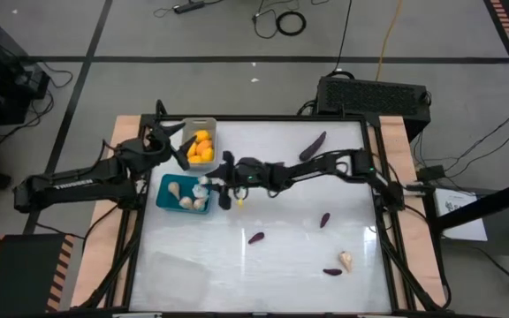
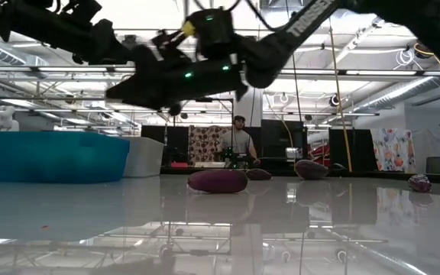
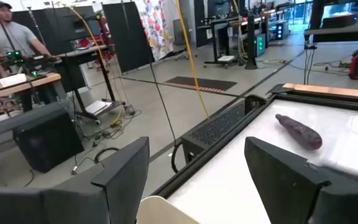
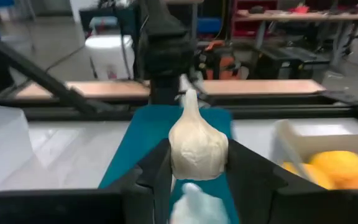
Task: Sort produce into baskets
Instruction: Put the white garlic into the blue bin
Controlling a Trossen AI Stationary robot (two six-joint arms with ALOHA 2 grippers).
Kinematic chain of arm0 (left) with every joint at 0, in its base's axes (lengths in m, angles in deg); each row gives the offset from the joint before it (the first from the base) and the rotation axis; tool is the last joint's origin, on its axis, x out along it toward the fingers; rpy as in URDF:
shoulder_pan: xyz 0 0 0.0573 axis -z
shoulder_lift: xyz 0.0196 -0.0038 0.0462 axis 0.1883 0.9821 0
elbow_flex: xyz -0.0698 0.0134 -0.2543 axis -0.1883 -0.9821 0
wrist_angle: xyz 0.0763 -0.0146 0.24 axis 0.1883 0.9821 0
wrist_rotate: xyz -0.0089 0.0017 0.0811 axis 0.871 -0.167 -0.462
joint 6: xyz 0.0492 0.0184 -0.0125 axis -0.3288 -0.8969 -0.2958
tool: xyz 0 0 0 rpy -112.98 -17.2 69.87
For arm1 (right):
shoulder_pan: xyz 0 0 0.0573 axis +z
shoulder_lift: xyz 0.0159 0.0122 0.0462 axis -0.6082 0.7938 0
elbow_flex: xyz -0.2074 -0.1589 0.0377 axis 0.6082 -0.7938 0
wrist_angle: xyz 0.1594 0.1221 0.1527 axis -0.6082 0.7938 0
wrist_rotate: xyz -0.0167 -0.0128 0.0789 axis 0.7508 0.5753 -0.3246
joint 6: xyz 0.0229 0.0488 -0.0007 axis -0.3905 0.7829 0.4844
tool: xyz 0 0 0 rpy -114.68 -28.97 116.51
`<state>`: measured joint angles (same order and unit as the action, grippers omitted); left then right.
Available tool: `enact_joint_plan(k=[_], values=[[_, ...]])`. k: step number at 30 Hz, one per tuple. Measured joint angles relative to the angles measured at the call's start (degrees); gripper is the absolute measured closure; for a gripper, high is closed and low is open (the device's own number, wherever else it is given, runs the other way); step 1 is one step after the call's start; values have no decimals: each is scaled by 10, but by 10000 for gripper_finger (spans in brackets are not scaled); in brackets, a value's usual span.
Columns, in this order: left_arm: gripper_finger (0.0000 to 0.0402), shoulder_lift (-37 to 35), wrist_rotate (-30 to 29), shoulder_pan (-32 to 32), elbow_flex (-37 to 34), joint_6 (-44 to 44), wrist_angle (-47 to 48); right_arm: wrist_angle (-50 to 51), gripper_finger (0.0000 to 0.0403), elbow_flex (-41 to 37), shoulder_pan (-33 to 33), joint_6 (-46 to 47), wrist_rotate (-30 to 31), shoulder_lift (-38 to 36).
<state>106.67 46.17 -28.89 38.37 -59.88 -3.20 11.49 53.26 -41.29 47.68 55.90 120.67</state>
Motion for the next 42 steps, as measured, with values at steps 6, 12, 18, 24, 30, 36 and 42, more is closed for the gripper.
enact_joint_plan(k=[6, 12, 18, 24, 30, 36, 42], values=[[130, 0, 2, 0, 0, 0, 6, 103, 259, 107, 9, -28, -1, 42], [130, 0, 3, 1, 0, -2, 9, 138, 203, 129, 17, -22, -20, 41], [130, 0, 20, 1, 0, 0, 10, 132, 162, 129, 21, 18, -71, 38], [130, 0, 47, 1, 0, 1, 10, 234, 152, 132, 18, 23, -73, -4], [130, 0, 107, 1, 0, 14, 5, 480, 152, 144, 12, 29, -70, -90], [130, 0, 141, 1, 0, 16, 5, 751, 152, 145, 14, 83, -72, -173], [130, 1, 169, 1, 0, 13, -3, 984, 152, 145, 33, 181, -69, -207]])
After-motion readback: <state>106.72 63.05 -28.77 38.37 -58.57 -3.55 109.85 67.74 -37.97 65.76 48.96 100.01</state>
